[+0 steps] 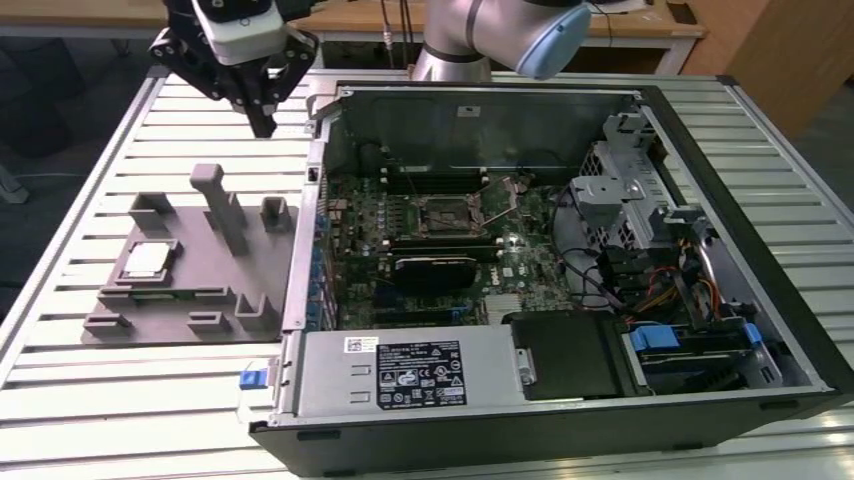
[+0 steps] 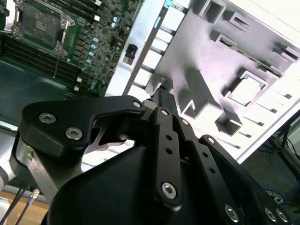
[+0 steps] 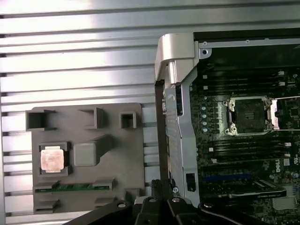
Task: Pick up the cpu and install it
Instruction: 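Reach for the cpu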
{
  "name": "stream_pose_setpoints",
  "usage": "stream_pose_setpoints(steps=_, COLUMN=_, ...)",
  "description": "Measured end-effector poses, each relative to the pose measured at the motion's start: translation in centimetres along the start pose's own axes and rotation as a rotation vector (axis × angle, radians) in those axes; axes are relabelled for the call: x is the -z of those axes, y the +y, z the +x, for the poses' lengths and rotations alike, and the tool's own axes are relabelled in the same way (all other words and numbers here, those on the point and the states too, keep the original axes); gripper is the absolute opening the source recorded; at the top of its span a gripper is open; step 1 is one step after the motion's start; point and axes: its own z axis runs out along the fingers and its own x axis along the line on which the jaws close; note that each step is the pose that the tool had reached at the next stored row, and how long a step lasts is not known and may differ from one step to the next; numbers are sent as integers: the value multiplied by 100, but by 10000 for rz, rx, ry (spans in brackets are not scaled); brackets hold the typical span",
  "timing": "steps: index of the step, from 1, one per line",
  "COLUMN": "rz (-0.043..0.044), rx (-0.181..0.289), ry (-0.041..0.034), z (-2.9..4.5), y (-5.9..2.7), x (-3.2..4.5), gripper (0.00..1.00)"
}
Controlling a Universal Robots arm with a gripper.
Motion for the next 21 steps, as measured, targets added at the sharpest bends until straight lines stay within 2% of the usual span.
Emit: stream_pose_setpoints(steps=21, rz=4, rx=-32, ry=-1, z=350, y=-39, x=-242, gripper=11)
